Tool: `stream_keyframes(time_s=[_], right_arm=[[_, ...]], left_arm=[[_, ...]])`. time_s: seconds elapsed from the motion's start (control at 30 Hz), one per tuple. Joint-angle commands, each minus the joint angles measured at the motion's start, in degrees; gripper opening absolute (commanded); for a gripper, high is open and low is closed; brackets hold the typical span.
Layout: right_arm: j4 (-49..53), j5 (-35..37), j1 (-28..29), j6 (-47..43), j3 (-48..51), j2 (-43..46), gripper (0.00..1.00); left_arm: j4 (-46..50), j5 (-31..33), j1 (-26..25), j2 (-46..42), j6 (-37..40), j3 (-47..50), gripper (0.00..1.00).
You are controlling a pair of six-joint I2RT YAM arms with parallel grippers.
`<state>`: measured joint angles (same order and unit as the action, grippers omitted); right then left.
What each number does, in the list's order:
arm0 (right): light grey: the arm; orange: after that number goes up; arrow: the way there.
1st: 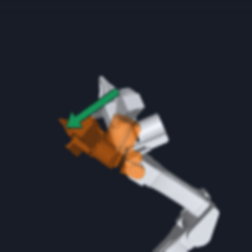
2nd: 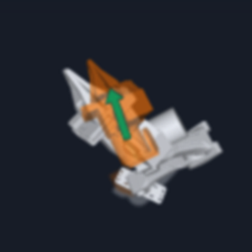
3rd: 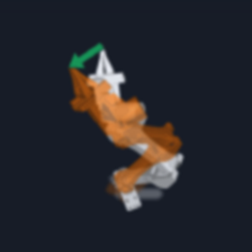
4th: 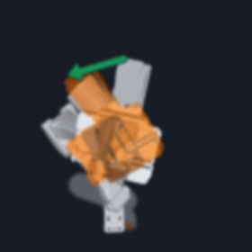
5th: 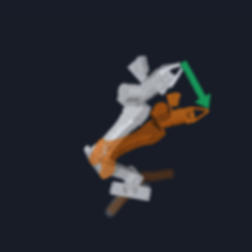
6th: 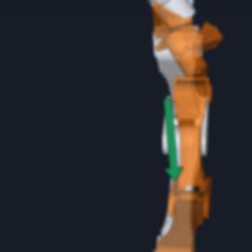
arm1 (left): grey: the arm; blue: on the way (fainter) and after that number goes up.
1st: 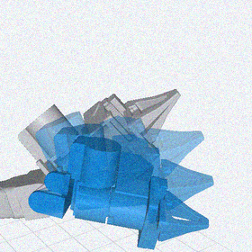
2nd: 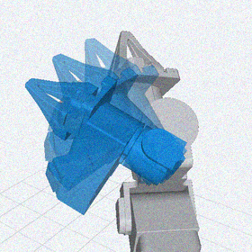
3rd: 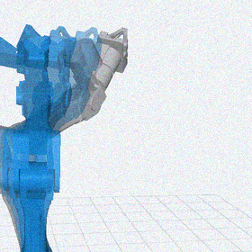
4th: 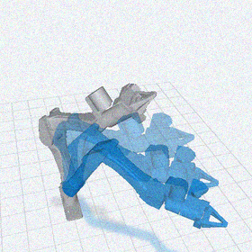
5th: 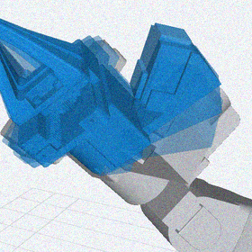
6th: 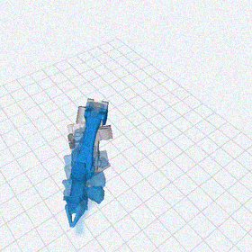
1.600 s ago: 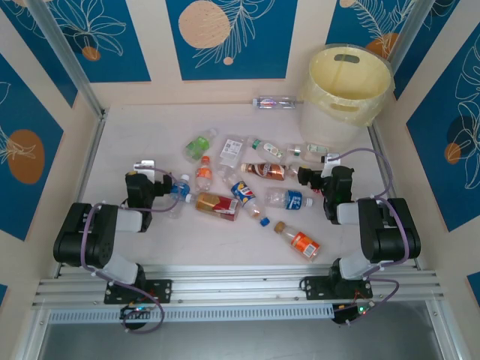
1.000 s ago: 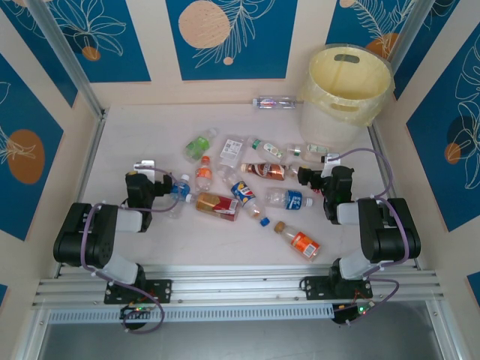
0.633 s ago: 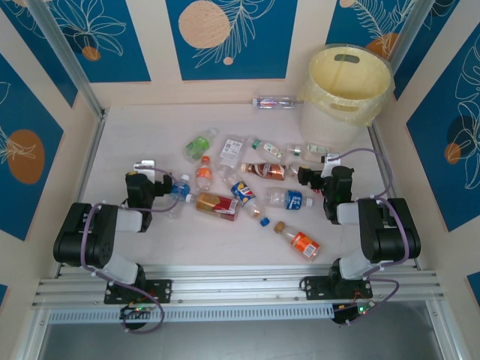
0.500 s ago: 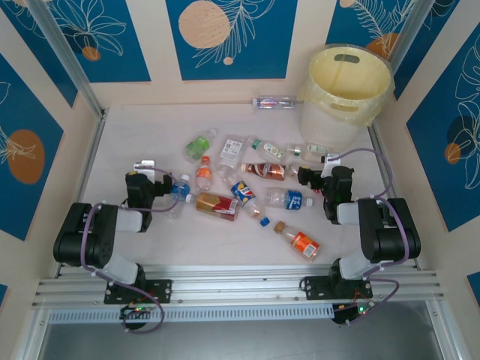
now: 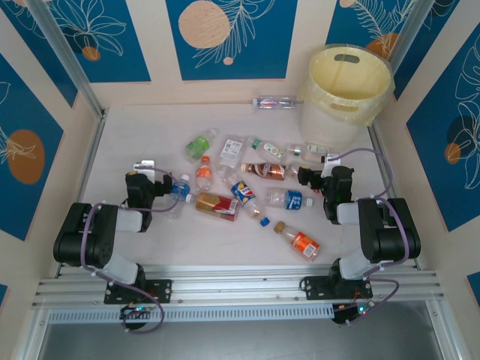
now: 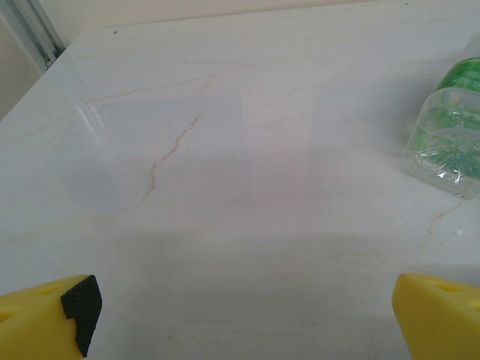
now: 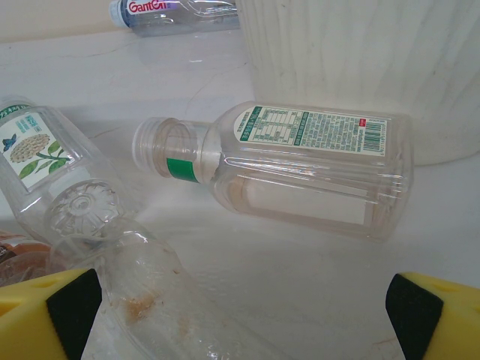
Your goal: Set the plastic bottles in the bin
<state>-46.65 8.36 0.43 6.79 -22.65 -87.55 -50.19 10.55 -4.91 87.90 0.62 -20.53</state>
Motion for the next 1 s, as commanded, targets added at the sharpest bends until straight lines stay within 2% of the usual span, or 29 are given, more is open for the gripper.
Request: stream_keyframes(time_s=[0.0, 0.2, 0.3, 0.4, 0.47, 0.57, 0.67, 0.8, 0.87, 0.97], right_arm=[[1.19, 0.49, 0.19, -0.09, -1.18, 1.42, 1.0], [14.68, -0.11, 0.19, 0.99, -3.44, 12.02, 1.0], [22.57, 0.49, 0.23, 4.56, -5.42, 17.17, 1.0], [30.3, 3.43, 0.23, 10.72, -6.82, 21.51, 1.0], [39.03, 6.03, 0.28, 16.97, -9.17, 23.43, 1.0], [51.17, 8.77, 0.28, 23.47, -12.63, 24.44, 0.99], [62.18, 12.48, -0.45, 33.01, -15.58, 23.81, 0.99], [70.57, 4.97, -1.04, 39.02, -18.57, 23.1, 1.0], [72.62, -1.33, -0.67, 38.18, -19.46, 24.15, 1.0], [79.89, -2.76, 1.69, 36.01, -21.33, 26.97, 0.99]], left_arm=[[3.4, -0.72, -0.28, -2.98, 1.05, -1.63, 1.0], [14.6, 6.43, -0.28, -16.39, -2.62, -1.42, 1.0], [23.03, 10.54, -0.26, -22.63, -7.76, -3.34, 1.0], [32.06, 8.63, -0.26, -26.32, -12.36, -6.11, 1.0], [39.12, 7.74, -0.28, -27.3, -17.0, -8.46, 1.0], [49.82, 6.94, -0.23, -27.18, -23.39, -12.09, 1.0], [55.2, 4.53, -0.28, -26.15, -27.53, -14.06, 1.0], [56.43, 0.4, -0.28, -24.85, -28.28, -15.29, 1.0], [57.05, -0.58, -0.26, -24.45, -28.57, -16.16, 1.0], [58.8, -0.31, -0.28, -24.53, -29.57, -17.51, 1.0]])
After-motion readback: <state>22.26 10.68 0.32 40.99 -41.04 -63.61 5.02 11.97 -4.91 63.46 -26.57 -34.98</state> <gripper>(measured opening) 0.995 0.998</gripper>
